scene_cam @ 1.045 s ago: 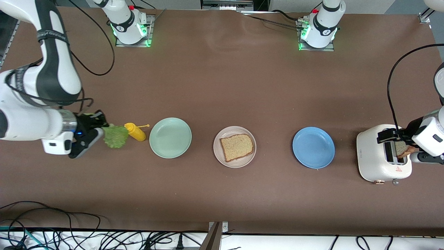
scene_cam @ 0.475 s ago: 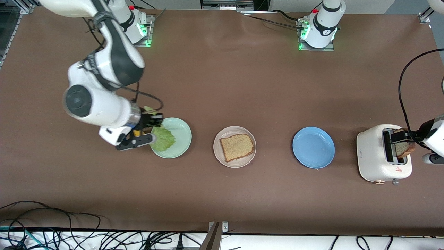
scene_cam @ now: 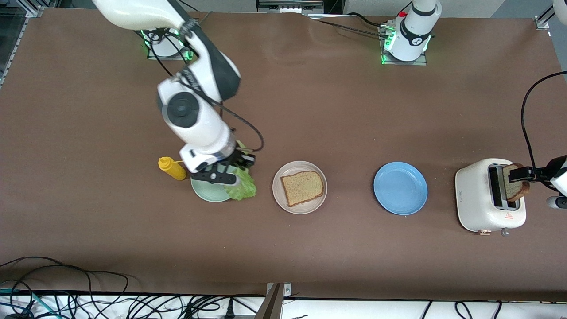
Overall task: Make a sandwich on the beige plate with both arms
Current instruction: 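Carry the lettuce leaf onto the bread with the right gripper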
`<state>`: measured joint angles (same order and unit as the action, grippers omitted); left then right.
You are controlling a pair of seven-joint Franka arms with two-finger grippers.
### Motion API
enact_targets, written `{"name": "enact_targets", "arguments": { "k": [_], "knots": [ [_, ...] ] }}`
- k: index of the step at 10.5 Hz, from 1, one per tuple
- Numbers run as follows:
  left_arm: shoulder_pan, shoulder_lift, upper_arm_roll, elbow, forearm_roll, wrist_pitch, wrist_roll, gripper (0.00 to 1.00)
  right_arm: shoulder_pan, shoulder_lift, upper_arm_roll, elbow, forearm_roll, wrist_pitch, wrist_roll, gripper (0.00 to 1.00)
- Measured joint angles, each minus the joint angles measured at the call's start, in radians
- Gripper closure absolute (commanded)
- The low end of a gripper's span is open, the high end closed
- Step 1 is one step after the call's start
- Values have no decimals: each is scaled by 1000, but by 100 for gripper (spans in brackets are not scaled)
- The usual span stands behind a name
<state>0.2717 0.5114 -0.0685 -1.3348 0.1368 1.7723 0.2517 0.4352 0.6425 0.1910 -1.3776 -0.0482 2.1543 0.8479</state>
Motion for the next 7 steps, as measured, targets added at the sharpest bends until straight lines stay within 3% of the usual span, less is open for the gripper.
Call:
{"name": "enact_targets", "arguments": {
  "k": [3, 6, 7],
  "knots": [
    [11, 20, -1, -1, 0, 15, 38, 0, 108, 167, -2, -1, -78, 288, 303, 100],
    [23, 50, -1, -3, 0, 31, 58, 2, 146, 235, -3, 1, -83, 474, 476, 100],
    [25, 60, -1, -3, 0, 32, 59, 8, 151, 246, -3, 2, -83, 505, 497, 75]
  ]
}}
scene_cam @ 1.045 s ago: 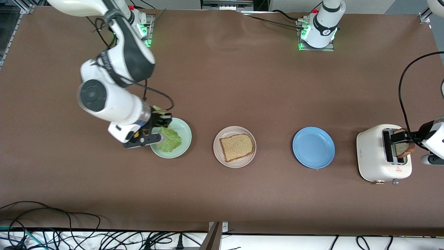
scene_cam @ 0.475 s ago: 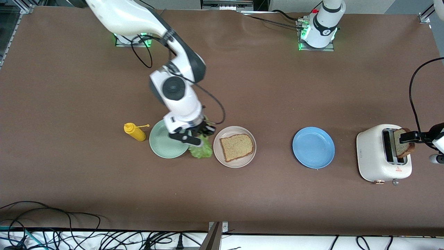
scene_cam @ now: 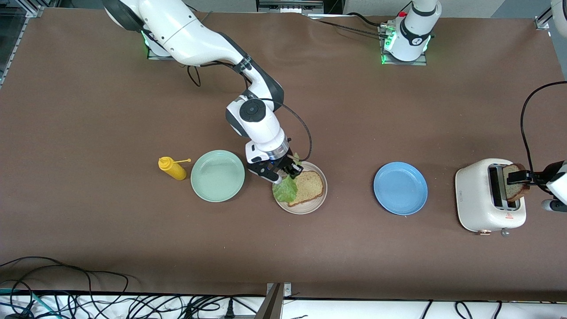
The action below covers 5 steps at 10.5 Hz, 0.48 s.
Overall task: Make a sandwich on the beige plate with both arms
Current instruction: 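Carry the lettuce leaf onto the bread with the right gripper, then open the right gripper to drop the lettuce and withdraw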
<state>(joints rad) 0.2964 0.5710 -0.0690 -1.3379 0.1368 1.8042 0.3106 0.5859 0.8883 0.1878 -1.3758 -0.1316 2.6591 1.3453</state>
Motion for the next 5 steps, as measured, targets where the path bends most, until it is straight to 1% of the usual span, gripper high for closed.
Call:
{"name": "enact_targets", "arguments": {
  "k": [1, 3, 4, 5],
  "knots": [
    [1, 8, 0, 0, 0, 1, 1, 14, 3, 11, 0, 0, 0, 16, 13, 1],
    [4, 18, 0, -1, 0, 1, 3, 23, 12, 21, 0, 0, -7, 26, 16, 0],
    [9, 20, 0, -1, 0, 1, 16, 25, 20, 21, -2, 2, -12, 28, 16, 0],
    [15, 22, 0, -1, 0, 1, 36, 32, 23, 20, -6, 7, -14, 30, 16, 0]
  ]
}}
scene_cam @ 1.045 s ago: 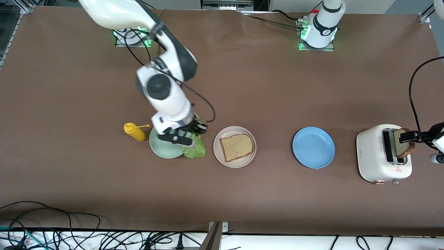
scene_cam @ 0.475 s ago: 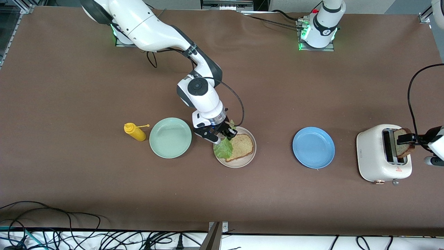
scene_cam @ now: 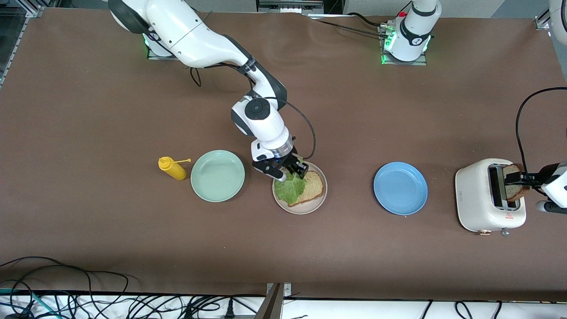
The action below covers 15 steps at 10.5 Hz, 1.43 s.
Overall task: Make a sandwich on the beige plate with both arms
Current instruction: 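Open the right gripper to drop the lettuce and withdraw, then reach the right gripper to the yellow bottle and grasp it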
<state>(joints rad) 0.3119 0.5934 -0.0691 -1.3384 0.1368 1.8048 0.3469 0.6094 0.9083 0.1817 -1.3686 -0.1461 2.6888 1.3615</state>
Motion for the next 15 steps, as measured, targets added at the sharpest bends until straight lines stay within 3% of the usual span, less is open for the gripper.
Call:
{"name": "enact_targets", "arguments": {
  "k": [2, 5, 7, 11, 15],
  "knots": [
    [15, 9, 0, 0, 0, 0, 17, 59, -1, -14, -11, 19, -2, -10, -1, 0],
    [24, 13, -1, 0, 0, 0, 27, 92, -26, -92, -29, 36, -4, -176, -48, 0],
    [24, 14, -4, 0, 0, 0, 27, 100, -62, -151, -30, 36, -4, -311, -187, 0],
    [24, 14, -5, 0, 0, 0, 27, 100, -168, -257, -31, 37, 80, -576, -506, 0],
    [24, 14, -6, 2, -3, 0, 23, 100, -339, -378, -38, 36, 141, -893, -1019, 0]
  ]
}}
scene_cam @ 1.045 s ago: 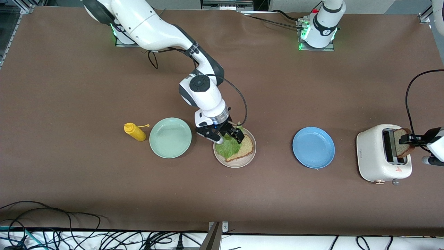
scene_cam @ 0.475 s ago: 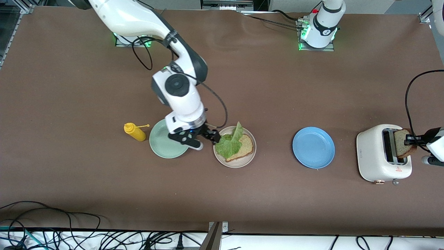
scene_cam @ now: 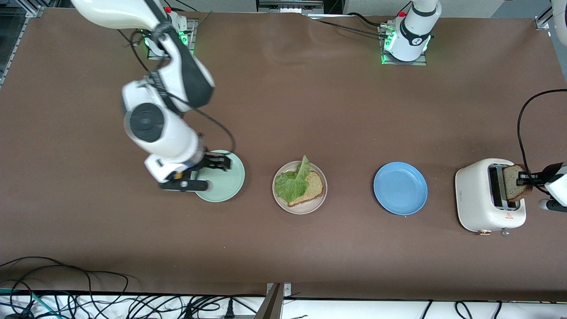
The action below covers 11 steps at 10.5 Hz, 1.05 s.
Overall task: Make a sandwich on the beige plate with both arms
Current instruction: 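Reach the right gripper to the yellow bottle and grasp it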
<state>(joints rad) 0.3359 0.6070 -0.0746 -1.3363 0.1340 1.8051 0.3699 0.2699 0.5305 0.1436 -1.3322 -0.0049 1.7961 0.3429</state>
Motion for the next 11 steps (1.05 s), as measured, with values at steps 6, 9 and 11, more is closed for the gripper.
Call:
{"name": "enact_targets", "arguments": {
  "k": [6, 9, 11],
  "knots": [
    [1, -8, -1, 39, -57, -23, -13, 100, -114, -181, -156, -224, 132, -78, -615, 0],
    [0, -10, -3, 90, -57, -70, -14, 100, -153, -197, -268, -340, 245, -29, -958, 0],
    [-1, -10, -6, 96, -57, -79, -17, 100, -220, -191, -279, -432, 337, 36, -1182, 0]
  ]
}}
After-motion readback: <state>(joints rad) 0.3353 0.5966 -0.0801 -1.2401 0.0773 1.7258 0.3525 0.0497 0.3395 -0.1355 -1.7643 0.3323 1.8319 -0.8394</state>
